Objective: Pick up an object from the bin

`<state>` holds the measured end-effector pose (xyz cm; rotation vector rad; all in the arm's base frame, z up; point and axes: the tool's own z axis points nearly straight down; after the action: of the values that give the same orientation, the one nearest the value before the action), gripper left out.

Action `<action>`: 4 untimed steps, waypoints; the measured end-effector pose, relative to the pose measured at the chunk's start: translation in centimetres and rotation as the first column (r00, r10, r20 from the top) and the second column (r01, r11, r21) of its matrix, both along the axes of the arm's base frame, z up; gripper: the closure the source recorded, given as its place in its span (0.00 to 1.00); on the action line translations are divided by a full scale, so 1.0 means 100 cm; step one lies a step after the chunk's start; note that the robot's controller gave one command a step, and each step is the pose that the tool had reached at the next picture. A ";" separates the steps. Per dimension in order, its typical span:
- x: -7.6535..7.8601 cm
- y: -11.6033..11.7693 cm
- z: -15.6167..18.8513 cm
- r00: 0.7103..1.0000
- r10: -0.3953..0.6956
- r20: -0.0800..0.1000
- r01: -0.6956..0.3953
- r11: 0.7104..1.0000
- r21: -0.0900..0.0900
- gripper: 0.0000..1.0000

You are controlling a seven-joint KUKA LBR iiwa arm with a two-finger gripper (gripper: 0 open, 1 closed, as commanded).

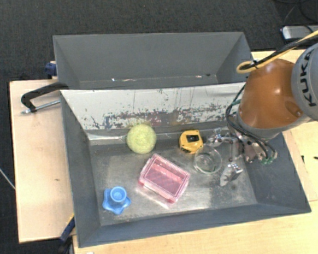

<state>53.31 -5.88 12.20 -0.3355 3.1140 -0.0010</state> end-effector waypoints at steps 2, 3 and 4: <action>0.043 0.073 -0.026 1.000 -0.010 0.001 0.010 1.000 0.004 0.00; 0.034 0.085 -0.010 1.000 -0.018 -0.006 0.018 1.000 -0.001 0.00; 0.056 0.126 -0.015 1.000 0.024 -0.006 -0.024 1.000 -0.004 0.00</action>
Offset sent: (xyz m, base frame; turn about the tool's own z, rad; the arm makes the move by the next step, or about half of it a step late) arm 0.0430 0.0398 -0.0450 0.0511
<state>58.88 6.76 10.72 -0.3737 3.1163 -0.0060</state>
